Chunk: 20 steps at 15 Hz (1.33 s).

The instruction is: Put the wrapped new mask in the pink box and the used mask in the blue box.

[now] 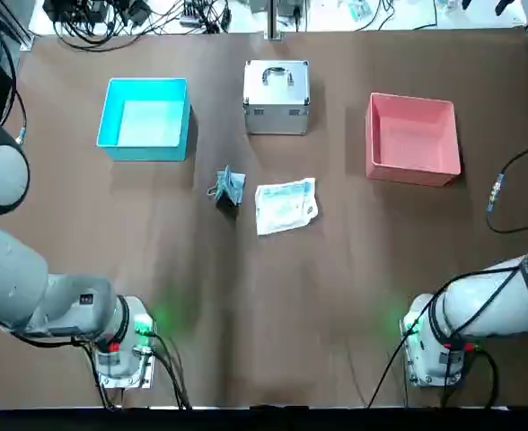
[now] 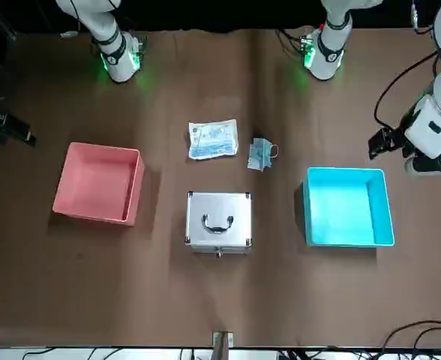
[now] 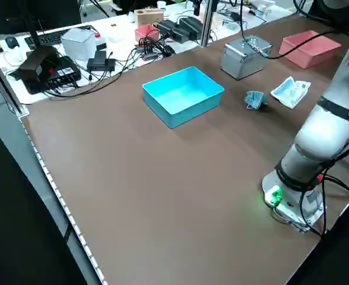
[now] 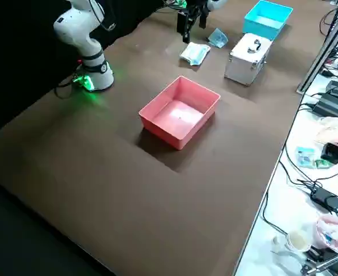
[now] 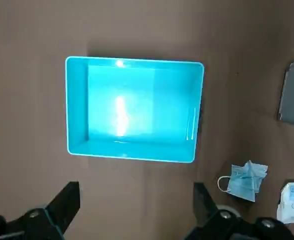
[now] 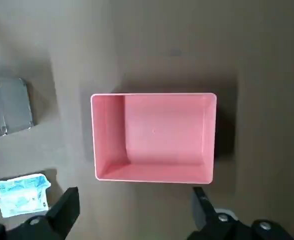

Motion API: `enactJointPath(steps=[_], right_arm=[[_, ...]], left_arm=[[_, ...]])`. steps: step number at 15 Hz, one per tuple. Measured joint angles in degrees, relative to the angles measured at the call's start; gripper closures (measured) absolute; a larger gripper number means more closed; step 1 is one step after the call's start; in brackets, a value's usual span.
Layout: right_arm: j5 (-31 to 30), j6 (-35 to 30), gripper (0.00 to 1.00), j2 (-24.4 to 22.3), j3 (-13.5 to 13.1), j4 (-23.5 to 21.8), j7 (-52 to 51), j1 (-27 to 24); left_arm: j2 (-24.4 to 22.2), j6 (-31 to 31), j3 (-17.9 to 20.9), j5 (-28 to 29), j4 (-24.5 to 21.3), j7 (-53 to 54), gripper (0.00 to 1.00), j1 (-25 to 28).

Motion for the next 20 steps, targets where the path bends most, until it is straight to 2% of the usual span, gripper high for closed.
enactJointPath(steps=[9,17,18,20], right_arm=[[0.0,0.0,0.01,0.0,0.1,-0.2,0.0,0.0],[0.0,-0.1,0.01,2.4,1.0,-1.1,0.0,0.4],[0.0,-2.2,0.02,3.6,1.1,-2.6,0.0,1.4],[0.0,-3.3,0.1,4.9,1.2,-4.9,0.0,2.7]], left_arm=[[1.2,-0.4,-0.6,0.0,0.0,0.3,0.0,-0.8],[13.9,-3.2,-3.8,0.0,-2.6,-0.6,0.0,-8.1],[15.9,-2.6,-4.5,0.0,-3.6,-0.6,0.0,-9.4],[16.5,-0.4,-5.1,-0.4,-5.5,-1.3,0.0,-10.3]])
